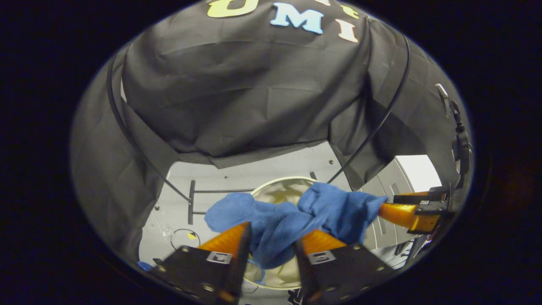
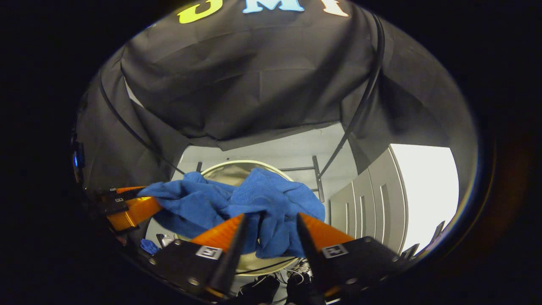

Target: Grasp the clothes on the hanger with both hands and then place them into the laundry hamper below.

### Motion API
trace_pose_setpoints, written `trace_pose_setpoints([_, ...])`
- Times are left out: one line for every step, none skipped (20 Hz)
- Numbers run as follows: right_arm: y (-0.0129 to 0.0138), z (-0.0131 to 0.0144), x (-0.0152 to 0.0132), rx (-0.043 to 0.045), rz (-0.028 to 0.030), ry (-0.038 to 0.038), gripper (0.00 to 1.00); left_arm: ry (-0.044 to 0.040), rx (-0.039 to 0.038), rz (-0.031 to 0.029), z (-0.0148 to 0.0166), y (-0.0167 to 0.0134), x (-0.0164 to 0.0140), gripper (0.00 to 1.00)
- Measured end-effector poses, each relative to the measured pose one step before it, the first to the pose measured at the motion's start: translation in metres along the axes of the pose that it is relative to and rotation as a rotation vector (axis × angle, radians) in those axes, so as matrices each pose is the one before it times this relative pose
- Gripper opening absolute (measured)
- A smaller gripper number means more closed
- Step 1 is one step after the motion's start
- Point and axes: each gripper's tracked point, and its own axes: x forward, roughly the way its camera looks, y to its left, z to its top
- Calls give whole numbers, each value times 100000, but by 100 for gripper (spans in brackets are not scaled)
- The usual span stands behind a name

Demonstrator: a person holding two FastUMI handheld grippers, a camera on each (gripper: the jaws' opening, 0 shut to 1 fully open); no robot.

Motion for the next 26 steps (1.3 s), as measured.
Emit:
trace_pose_setpoints([-167, -246, -369, -584, -813, 509, 81, 963, -353, 549, -534, 176, -517, 63])
trace_pose_setpoints([-265, 16, -755, 62, -636, -569, 97, 116, 80, 1695, -136, 571, -323, 80])
trace_pose_setpoints([-185, -50, -616, 603, -471, -574, 98, -85, 306, 1397, -77, 475, -810, 96])
trace_pose_setpoints([-248, 180, -761, 893, -494, -759, 97, -410, 191, 867, -127, 179, -1106, 96])
trace_pose_setpoints([-335, 204, -785, 993, -585, -932, 97, -578, 23, 577, 117, 30, -881, 96])
trace_pose_setpoints([-370, 414, -878, 805, -684, -896, 97, -472, -81, 624, 179, 133, -912, 96])
trace_pose_setpoints([-334, 440, -973, 728, -816, -1348, 97, -906, 10, 904, 204, 214, -947, 96])
trace_pose_setpoints([-393, 808, -1063, 233, -705, -2052, 97, -1041, 61, 887, 461, 167, -931, 96])
trace_pose_setpoints([-584, 896, -1152, -214, -1312, -2623, 98, -1285, 195, 610, 554, 68, -1166, 96])
trace_pose_setpoints([-654, 1084, -1168, -381, -1499, -2873, 95, -1685, 393, 276, 820, -65, -1037, 96])
trace_pose_setpoints([-692, 1067, -1173, 34, -1374, -3084, 98, -2106, 602, 152, 946, -76, -1168, 96])
trace_pose_setpoints([-647, 1180, -1128, 526, -944, -3049, 98, -2300, 448, -4, 1034, -235, -1117, 96])
trace_pose_setpoints([-648, 1119, -962, 739, -917, -3171, 97, -2513, 170, -221, 1194, -327, -1183, 94])
trace_pose_setpoints([-620, 1079, -941, 750, -1131, -2780, 98, -2696, -13, -121, 1252, -279, -927, 95])
trace_pose_setpoints([-674, 1223, -1011, 576, -1133, -3040, 98, -2920, -50, 17, 1220, -340, -1073, 96])
trace_pose_setpoints([-533, 1146, -888, 242, -656, -3151, 95, -2813, 168, 495, 1280, -242, -945, 96])
trace_pose_setpoints([-459, 1130, -845, -232, -424, -3347, 95, -3056, 339, 1447, 1441, 84, -992, 95])
trace_pose_setpoints([-446, 1217, -882, -508, -149, -3383, 97, -3096, 454, 1628, 1493, 42, -1021, 96])
trace_pose_setpoints([-502, 980, -743, -728, -126, -3188, 95, -3300, 320, 1594, 1536, -93, -1077, 95])
trace_pose_setpoints([-684, 1043, -654, -443, -248, -2735, 97, -3391, 138, 1468, 1625, -225, -958, 95])
trace_pose_setpoints([-399, 1119, -711, 33, 325, -2817, 97, -3412, 136, 1382, 1695, -348, -1121, 94])
trace_pose_setpoints([-536, 1129, -662, 161, 536, -3507, 97, -3661, 391, 1718, 1771, -289, -1010, 95])
trace_pose_setpoints([-704, 1480, -731, -113, 472, -3370, 97, -4042, 496, 1942, 1988, -307, -1117, 95])
trace_pose_setpoints([-589, 1307, -457, -808, 858, -3888, 97, -4039, 126, 1928, 1903, -419, -1180, 96])
trace_pose_setpoints([-779, 1437, -690, -1278, 768, -4275, 97, -3807, -388, 2143, 2063, -539, -1271, 94])
trace_pose_setpoints([-778, 1362, -663, -1500, 1128, -3996, 97, -3262, -917, 1925, 2036, -700, -1250, 94])
